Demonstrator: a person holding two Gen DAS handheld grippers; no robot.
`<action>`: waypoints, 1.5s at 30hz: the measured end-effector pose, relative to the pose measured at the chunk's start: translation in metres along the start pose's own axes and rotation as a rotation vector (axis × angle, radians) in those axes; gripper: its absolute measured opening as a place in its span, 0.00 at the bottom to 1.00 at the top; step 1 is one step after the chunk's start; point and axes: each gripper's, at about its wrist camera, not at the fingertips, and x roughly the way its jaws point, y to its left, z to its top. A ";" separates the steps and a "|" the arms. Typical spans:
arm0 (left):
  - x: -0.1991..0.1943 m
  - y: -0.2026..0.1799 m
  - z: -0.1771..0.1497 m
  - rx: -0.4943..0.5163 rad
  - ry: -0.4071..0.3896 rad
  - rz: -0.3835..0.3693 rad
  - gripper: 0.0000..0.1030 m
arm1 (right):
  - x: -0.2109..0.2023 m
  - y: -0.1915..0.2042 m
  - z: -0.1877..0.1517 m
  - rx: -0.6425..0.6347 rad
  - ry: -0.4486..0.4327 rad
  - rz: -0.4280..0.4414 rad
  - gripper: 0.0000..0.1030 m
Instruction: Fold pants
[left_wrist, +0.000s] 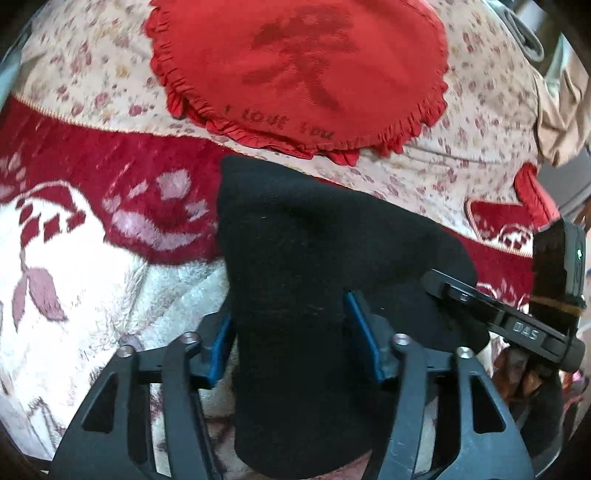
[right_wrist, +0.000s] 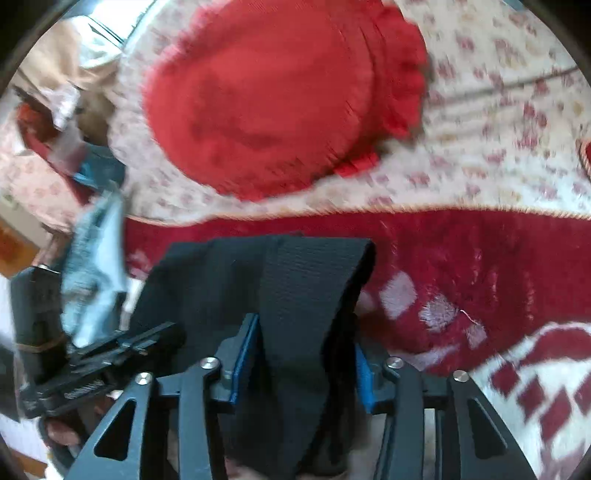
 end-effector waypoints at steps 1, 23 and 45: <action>-0.001 0.001 0.000 -0.004 -0.002 0.003 0.64 | -0.005 -0.001 -0.001 0.008 -0.009 0.011 0.46; -0.019 -0.034 -0.024 0.128 -0.123 0.222 0.64 | -0.020 0.057 -0.038 -0.238 -0.055 -0.194 0.35; -0.098 -0.057 -0.067 0.139 -0.277 0.288 0.64 | -0.085 0.089 -0.058 -0.200 -0.163 -0.183 0.35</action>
